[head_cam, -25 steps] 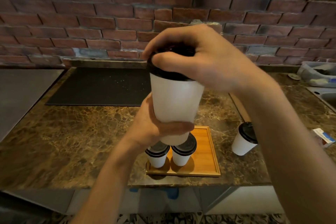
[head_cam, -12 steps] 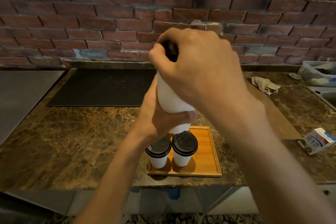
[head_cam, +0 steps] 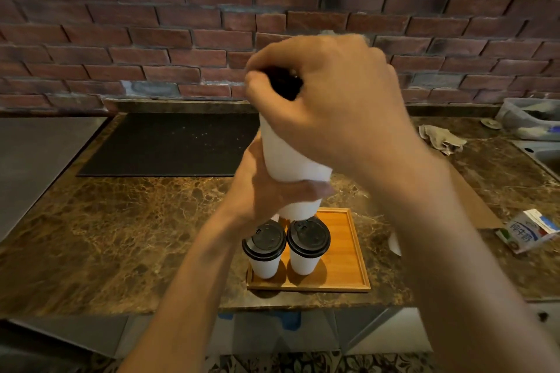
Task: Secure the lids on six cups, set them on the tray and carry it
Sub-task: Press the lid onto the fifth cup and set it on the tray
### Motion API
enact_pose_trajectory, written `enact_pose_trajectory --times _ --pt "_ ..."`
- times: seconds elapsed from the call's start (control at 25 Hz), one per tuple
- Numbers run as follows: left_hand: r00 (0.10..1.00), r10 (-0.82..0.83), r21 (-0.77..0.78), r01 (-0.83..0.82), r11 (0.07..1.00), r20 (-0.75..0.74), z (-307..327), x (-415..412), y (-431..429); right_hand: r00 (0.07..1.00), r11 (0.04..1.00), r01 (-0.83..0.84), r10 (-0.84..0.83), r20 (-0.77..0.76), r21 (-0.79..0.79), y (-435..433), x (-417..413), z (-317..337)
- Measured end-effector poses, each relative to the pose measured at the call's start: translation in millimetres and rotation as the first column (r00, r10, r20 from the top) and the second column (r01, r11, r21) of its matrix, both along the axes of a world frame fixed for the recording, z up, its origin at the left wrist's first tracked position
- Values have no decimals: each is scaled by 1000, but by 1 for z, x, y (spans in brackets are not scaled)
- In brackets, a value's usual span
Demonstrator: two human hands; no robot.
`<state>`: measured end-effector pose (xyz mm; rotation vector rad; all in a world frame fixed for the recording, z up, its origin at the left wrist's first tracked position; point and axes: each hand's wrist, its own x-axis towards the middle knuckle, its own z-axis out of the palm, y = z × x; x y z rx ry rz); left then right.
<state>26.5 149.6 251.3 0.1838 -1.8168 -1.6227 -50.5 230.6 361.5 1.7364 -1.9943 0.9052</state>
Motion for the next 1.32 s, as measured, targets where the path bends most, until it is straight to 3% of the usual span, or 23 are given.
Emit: enact_pose_trajectory --times 0.04,0.08,0.16,0.24,0.32,0.36,0.44,0.52,0.64,0.72,0.8,0.84,0.92,1.0,1.24,1.32 --pt "997 -78 29 77 997 17 0 5 -5 977 978 -188 177 120 91 4 -7 9" --pt "980 -194 60 192 980 41 1 10 -8 897 903 -395 340 282 167 9 -14 17" --pt "947 -320 78 316 945 37 1 16 -9 765 813 -567 459 451 133 16 -22 23" --pt "989 -148 34 148 988 17 2 13 -1 848 921 -385 330 415 54 13 -14 17" --pt "998 68 -56 -68 996 -3 4 5 5 976 998 -54 58 212 -27 3 2 3" --pt "991 137 -113 -137 984 -2 4 2 7 993 995 73 -66 99 -69 -1 9 -3" --pt "981 194 -136 -190 972 10 6 1 6 993 988 110 -105 47 -107 -6 11 -5" --pt "992 116 -36 -114 993 46 5 4 -3 978 994 -100 106 178 -47 -4 -5 1" --pt "986 -142 72 135 988 89 -1 9 -14 777 834 -546 469 421 77 2 -34 7" --pt "954 -285 132 271 953 97 -5 10 -17 677 761 -642 508 532 90 4 -42 6" --pt "955 -283 138 270 953 92 -8 7 -13 694 814 -578 449 562 63 2 -42 3" --pt "974 -211 127 199 972 89 -8 4 -10 751 871 -488 390 533 50 0 -38 0" --pt "997 -1 68 -4 998 80 -6 -3 -4 903 978 -206 176 392 35 -7 -24 -7" --pt "989 139 8 -140 990 57 -6 -10 0 969 998 52 -45 244 -22 -12 -9 -13" --pt "991 99 28 -102 994 92 -8 -11 -4 970 997 43 -57 238 60 -11 -10 -5" --pt "986 153 41 -156 987 61 -6 -16 1 967 998 6 -24 254 69 -9 -13 -5"
